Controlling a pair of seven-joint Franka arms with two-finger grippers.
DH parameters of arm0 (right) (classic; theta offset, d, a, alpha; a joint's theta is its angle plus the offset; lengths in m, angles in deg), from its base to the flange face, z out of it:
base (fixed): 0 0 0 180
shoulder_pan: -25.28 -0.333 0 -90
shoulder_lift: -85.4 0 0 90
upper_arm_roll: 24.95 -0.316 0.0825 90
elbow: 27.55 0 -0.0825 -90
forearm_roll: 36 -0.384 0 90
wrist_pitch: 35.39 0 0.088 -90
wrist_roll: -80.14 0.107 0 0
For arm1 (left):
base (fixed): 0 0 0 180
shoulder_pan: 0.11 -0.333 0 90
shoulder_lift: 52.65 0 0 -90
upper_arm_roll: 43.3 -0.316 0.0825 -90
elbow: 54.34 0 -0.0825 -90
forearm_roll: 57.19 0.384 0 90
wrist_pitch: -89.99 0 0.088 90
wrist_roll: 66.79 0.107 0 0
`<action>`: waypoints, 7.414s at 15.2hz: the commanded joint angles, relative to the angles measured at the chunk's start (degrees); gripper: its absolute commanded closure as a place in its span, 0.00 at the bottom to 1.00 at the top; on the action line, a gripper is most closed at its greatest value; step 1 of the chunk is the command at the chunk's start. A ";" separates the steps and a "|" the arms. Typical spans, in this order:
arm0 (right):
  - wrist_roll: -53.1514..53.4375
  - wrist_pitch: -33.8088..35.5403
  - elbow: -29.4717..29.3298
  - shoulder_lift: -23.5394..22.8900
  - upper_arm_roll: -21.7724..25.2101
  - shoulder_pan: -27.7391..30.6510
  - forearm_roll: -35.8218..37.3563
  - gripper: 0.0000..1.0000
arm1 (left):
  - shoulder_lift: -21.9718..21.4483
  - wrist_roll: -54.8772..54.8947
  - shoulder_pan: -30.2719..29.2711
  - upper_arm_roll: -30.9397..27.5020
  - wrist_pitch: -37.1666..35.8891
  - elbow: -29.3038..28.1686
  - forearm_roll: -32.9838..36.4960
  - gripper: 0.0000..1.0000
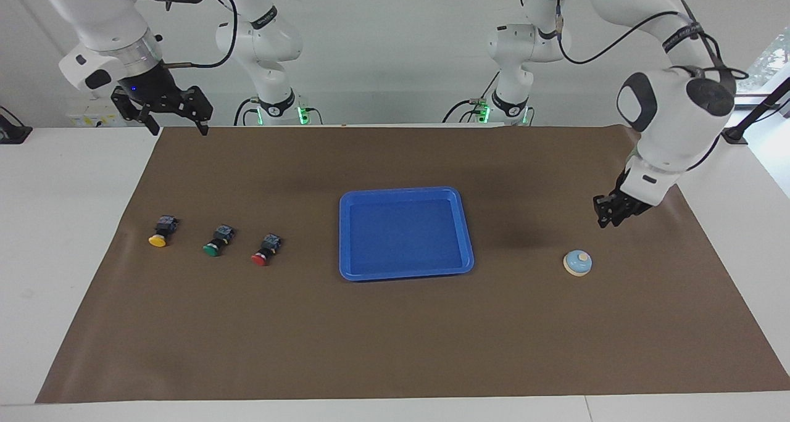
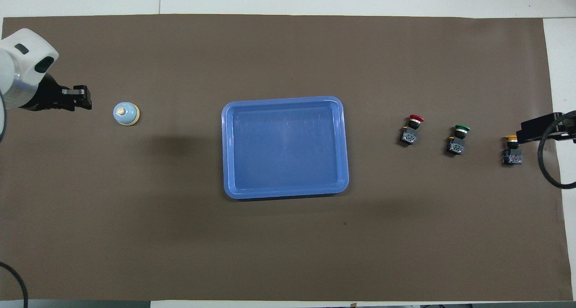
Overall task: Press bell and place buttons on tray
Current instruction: 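Lift the left gripper off the bell and draw it back, then reach the right gripper to the red-capped button and grasp it, then carry the red button over the blue tray with the right gripper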
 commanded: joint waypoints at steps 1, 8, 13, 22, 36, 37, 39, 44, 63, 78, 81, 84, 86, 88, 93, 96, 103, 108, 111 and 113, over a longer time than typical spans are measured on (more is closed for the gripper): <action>-1.28 -0.32 1.63 1.38 -0.01 0.52 -1.39 0.00 | -5.82 -0.52 -0.07 -0.05 -4.77 -1.83 0.09 0.00; -1.28 -0.32 1.63 1.38 -0.01 0.52 -1.39 0.00 | -8.29 0.01 -0.34 -0.05 -17.62 3.79 0.09 0.00; -1.37 -0.32 1.63 1.38 -0.01 0.52 -1.39 0.00 | -10.66 0.01 -0.51 -0.05 -21.04 2.39 0.09 0.00; -1.02 -0.14 3.47 2.43 -0.18 0.34 -1.39 0.00 | -11.63 -0.25 -0.95 0.04 -20.96 0.89 0.18 0.00; 14.42 -29.04 25.00 0.43 -0.71 -5.80 -1.39 0.00 | -11.63 -0.43 -0.95 0.04 -21.14 0.89 0.18 0.00; 16.98 -31.41 25.53 -1.15 -0.71 -6.42 -1.39 0.00 | -11.63 -0.43 -0.95 0.04 -21.14 0.89 0.18 0.00; 20.07 -38.26 27.55 -3.79 -0.62 -6.86 -1.30 0.00 | -11.63 -0.43 -0.95 0.04 -21.14 0.89 0.18 0.00; 21.04 -51.29 31.07 -8.37 -0.62 -8.18 -1.39 0.00 | -11.63 -0.43 -0.95 0.04 -21.14 0.89 0.18 0.00; 24.38 -62.81 30.90 -19.10 -0.62 -8.80 -1.30 0.01 | -11.63 -0.43 -0.95 0.04 -21.14 0.89 0.18 0.00; 23.59 -45.54 18.81 -19.27 -0.89 -10.20 -1.74 1.00 | -11.63 -0.43 -0.95 0.04 -21.14 0.89 0.18 0.00; 25.60 -39.53 11.75 -20.76 -0.89 -14.93 -5.77 1.00 | -11.63 -0.43 -0.95 0.04 -21.14 0.89 0.18 0.00; 29.65 -39.60 10.24 -21.38 -0.89 -21.69 -5.79 1.00 | -11.63 -0.43 -0.95 0.04 -21.14 0.89 0.09 0.00; 30.62 -40.57 10.33 -22.69 -0.80 -26.18 -5.26 1.00 | -11.63 -0.43 -0.95 0.04 -21.14 0.89 0.18 0.00; 31.24 -43.29 11.29 -24.19 -0.80 -27.77 -4.82 1.00 | -11.63 -0.43 -0.95 0.04 -21.14 0.89 0.18 0.00; 33.43 -49.10 16.04 -25.42 -0.71 -31.29 -4.73 1.00 | -11.63 -0.43 -0.95 0.04 -21.14 0.89 0.18 0.00; 34.14 -53.22 19.81 -25.60 -0.62 -32.62 -4.30 1.00 | -11.63 -0.43 -0.95 0.04 -21.14 0.89 0.18 0.00; 38.87 -52.18 19.12 -25.25 -0.62 -31.91 -4.03 0.00 | -11.63 -0.43 -0.95 0.04 -21.14 0.89 0.18 0.00; 42.76 -39.99 15.79 -18.07 -0.10 -27.02 -4.03 0.00 | -11.63 -0.43 -0.95 0.04 -21.14 0.89 0.18 0.00; 38.21 -34.97 15.78 -13.92 -0.10 -19.72 -3.85 0.00 | -11.63 -0.43 -0.95 0.04 -21.14 0.89 0.18 0.00; 31.01 -32.76 15.95 -12.86 -0.10 -14.45 -3.76 0.00 | -11.63 -0.43 -0.95 0.04 -21.14 0.89 0.18 0.00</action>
